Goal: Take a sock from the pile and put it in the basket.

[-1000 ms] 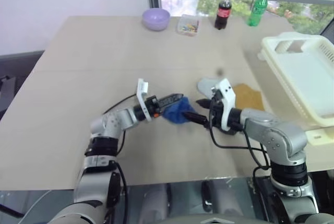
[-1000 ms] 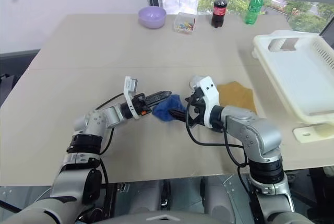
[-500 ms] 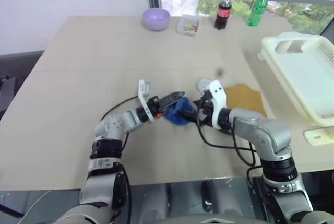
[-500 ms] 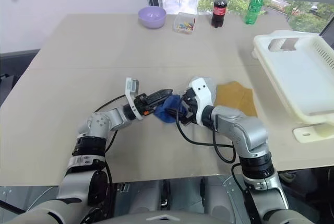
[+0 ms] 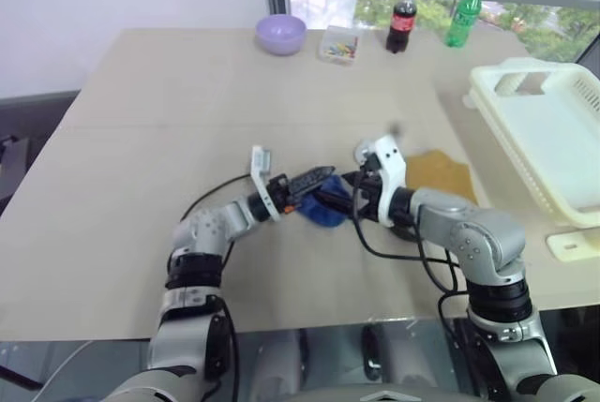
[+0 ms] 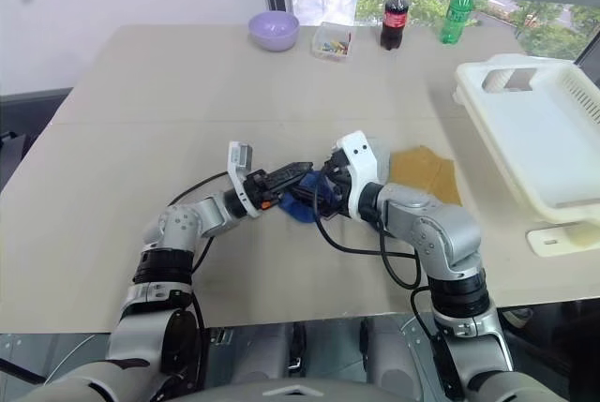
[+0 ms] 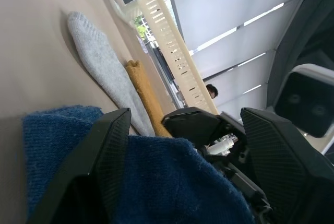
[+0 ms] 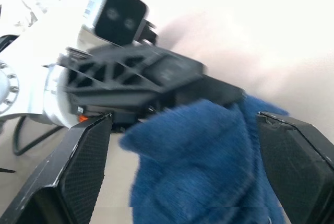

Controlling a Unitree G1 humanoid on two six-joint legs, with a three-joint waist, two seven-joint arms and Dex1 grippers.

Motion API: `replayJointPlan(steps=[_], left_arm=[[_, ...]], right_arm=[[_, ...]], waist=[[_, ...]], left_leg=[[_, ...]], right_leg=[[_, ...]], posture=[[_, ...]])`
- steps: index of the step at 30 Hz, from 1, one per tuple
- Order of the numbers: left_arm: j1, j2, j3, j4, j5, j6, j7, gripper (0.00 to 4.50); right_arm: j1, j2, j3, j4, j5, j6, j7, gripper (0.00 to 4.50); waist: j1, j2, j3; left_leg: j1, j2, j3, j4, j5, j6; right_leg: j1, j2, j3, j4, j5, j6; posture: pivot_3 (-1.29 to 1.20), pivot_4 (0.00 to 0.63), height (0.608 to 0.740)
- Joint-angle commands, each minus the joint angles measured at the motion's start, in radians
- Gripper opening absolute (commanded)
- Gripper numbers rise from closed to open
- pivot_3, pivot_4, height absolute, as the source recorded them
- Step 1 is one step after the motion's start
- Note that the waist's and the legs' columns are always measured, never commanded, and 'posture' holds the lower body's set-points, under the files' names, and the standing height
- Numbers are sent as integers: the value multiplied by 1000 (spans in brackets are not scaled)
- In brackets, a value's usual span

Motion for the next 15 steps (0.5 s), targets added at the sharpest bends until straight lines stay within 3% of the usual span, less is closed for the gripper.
replayJointPlan(steps=[1,11,13,15], left_arm=[[-9,-9,4,-12,-14,-9,-8,3578],[-11,0,15,-14,-16,-11,-4,3578],[-12,1,16,-16,-17,-10,-1,3578],[-14,4,16,-12,-14,-15,-4,3578]], right_arm=[[-18,-4,20,-4,-22,-23,-22,4461],[47,-16,45,169,-64,-100,8,4461],[57,-8,53,181,-49,-91,29,3938],[68,-16,80,183,-45,-82,55,3119]], waist=[[0,0,0],[-1,0,0],[-3,0,0],[-3,0,0]], left_leg=[[0,0,0,0,0,0],[0,0,0,0,0,0],[0,0,0,0,0,0],[1,0,0,0,0,0]], right_leg=[[0,0,0,0,0,0],[0,0,0,0,0,0],[0,0,0,0,0,0],[0,0,0,0,0,0]], posture=[[0,150,729],[0,150,729],[0,150,729],[0,150,729]])
